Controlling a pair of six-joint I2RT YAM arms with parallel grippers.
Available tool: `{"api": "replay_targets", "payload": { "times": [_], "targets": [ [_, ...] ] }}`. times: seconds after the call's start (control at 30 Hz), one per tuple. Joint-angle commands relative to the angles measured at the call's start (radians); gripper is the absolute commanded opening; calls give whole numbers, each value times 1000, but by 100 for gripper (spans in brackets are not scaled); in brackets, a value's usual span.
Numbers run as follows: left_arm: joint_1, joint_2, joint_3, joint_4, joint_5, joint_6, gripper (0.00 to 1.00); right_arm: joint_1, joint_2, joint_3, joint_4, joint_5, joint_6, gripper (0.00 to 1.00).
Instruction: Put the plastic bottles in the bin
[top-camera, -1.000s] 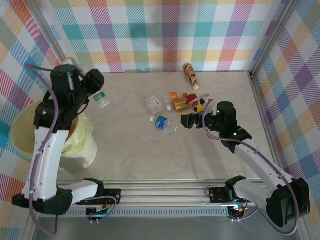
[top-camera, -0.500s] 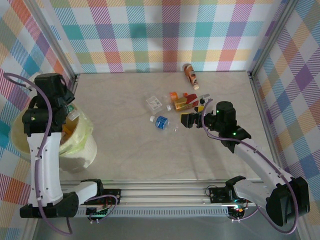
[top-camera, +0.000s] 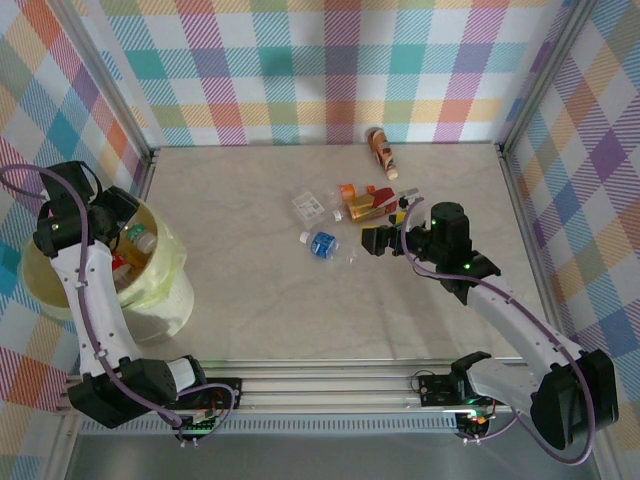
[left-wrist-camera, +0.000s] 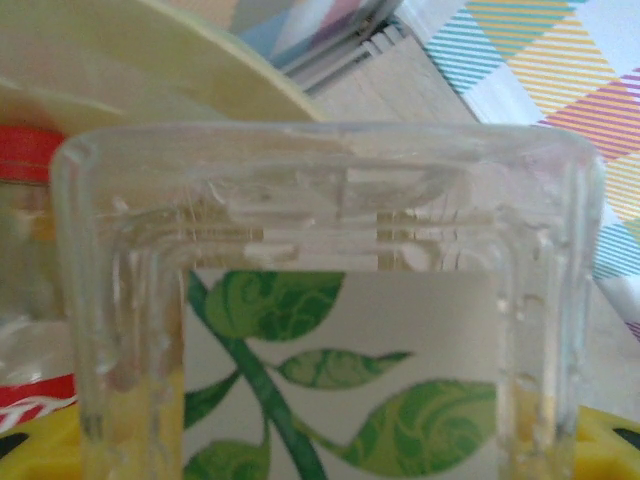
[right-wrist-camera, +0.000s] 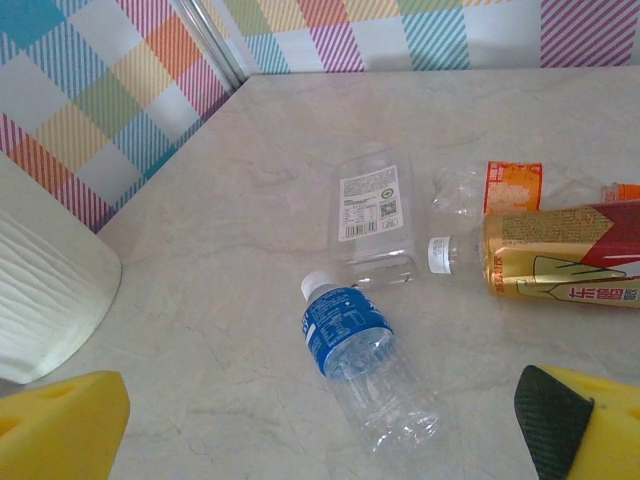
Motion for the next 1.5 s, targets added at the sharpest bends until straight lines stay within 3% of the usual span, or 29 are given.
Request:
{"api": "replay_targets", "payload": {
  "times": [0.0, 0.07, 0.2, 0.4, 0.7, 0.83, 1.17, 1.3, 1.47],
  "targets": [
    [20, 14, -2, 67, 64, 8, 47, 8, -2, 17, 6, 7, -11, 100],
    [20, 29, 6, 63, 56, 6, 52, 7, -3, 14, 5, 11, -11, 100],
    [20, 44, 26, 31, -12, -8, 77, 7, -7, 12, -1, 15, -11, 100],
    [19, 24, 40, 27, -36, -13, 87, 6, 10, 32, -26, 57, 40, 100],
    [18, -4, 48, 9, -15, -15, 94, 6, 52, 39, -21, 129, 111, 100],
    [18, -11, 59, 12, 54, -17, 97, 6, 70, 46, -30, 113, 99, 100],
    [-6, -44, 128, -8, 118, -28, 100, 7, 182, 39, -16, -47, -34, 100],
    [-16, -68, 126, 25, 239, -39, 100, 16, 246, 56, -39, -85, -80, 100],
    [-113, -88, 147, 66, 303, -45, 100, 61, 343, 102, -104, -52, -196, 100]
  ]
}}
